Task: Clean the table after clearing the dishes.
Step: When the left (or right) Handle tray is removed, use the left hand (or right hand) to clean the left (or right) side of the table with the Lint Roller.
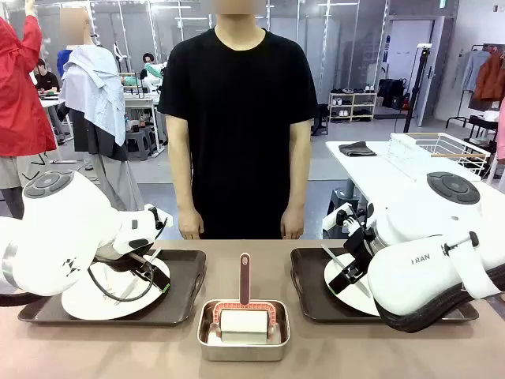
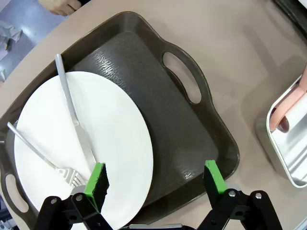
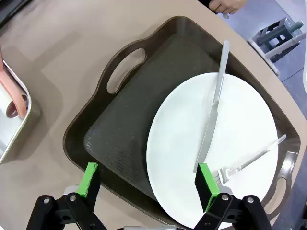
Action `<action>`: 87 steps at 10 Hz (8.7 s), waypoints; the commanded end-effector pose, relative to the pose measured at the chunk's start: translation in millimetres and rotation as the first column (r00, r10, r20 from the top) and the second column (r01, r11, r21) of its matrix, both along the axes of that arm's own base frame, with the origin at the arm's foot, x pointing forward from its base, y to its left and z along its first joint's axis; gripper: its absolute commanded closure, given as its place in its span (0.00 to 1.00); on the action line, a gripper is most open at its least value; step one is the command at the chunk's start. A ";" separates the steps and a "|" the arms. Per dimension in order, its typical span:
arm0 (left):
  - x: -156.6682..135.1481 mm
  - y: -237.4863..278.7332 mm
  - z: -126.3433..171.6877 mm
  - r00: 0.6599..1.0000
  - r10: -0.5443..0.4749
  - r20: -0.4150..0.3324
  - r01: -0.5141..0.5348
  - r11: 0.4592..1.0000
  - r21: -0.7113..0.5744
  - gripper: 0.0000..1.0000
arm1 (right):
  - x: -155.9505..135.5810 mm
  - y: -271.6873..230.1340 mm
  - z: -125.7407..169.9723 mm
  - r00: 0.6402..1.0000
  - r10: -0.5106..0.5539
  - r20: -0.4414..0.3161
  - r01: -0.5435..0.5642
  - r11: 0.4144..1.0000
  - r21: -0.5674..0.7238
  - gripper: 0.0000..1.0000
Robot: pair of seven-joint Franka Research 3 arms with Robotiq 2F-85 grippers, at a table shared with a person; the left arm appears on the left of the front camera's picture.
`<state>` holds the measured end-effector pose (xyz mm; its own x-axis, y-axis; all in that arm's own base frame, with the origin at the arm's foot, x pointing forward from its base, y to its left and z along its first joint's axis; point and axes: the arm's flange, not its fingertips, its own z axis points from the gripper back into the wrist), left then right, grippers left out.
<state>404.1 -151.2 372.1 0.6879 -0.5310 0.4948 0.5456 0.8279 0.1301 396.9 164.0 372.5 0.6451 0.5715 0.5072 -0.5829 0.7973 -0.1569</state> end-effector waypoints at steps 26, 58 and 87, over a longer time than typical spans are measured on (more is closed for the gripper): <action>7.4 339.4 89.0 0.961 0.116 -0.251 -0.275 0.329 -0.903 0.00 | 6.4 -358.4 59.3 0.867 -0.208 -0.452 0.495 0.268 0.826 0.00; -64.3 436.0 73.7 0.875 0.348 -0.337 -0.424 0.214 -0.880 0.00 | -83.9 -468.2 31.5 0.753 -0.416 -0.510 0.595 0.099 0.797 0.00; -64.3 436.0 73.7 0.875 0.348 -0.337 -0.424 0.214 -0.880 0.00 | 78.4 -26.2 124.7 0.940 0.311 -0.140 -0.245 0.901 0.358 0.00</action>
